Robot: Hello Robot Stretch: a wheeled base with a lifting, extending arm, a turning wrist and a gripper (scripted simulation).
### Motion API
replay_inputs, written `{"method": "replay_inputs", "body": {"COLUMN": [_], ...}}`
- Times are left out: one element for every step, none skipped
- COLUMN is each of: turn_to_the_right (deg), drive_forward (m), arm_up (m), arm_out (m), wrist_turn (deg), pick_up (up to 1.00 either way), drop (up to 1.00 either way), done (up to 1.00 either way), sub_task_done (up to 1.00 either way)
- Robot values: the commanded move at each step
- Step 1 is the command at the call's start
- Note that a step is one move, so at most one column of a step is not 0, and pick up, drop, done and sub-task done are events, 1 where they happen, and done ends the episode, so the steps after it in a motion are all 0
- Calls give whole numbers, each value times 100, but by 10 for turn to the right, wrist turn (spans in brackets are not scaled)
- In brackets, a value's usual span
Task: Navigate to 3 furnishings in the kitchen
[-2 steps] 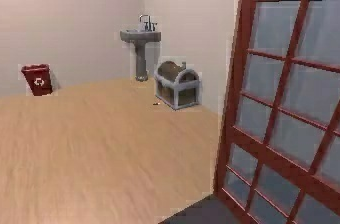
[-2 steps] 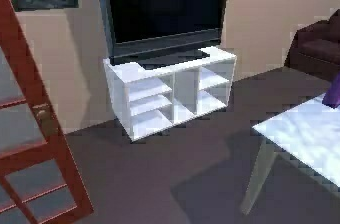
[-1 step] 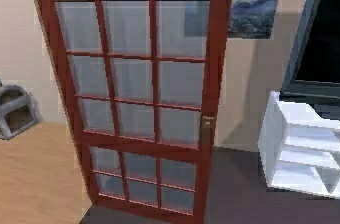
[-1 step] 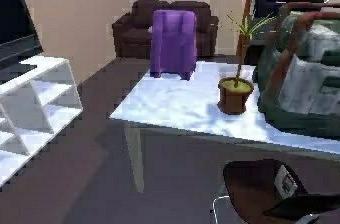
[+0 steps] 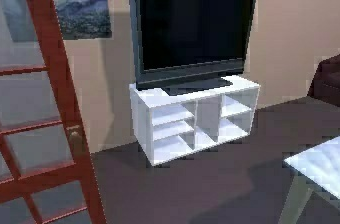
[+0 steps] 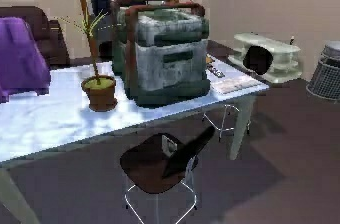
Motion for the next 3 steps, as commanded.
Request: {"method": "replay_inputs", "body": {"turn_to_the_right": [0, 300, 0], "drive_forward": [65, 0, 55], "arm_up": [0, 0, 0], "arm_out": [0, 0, 0], "wrist_turn": [0, 0, 0], "pick_up": [0, 0, 0], "drop": [0, 0, 0], "done": [0, 0, 0], "sub_task_done": [0, 0, 0]}}
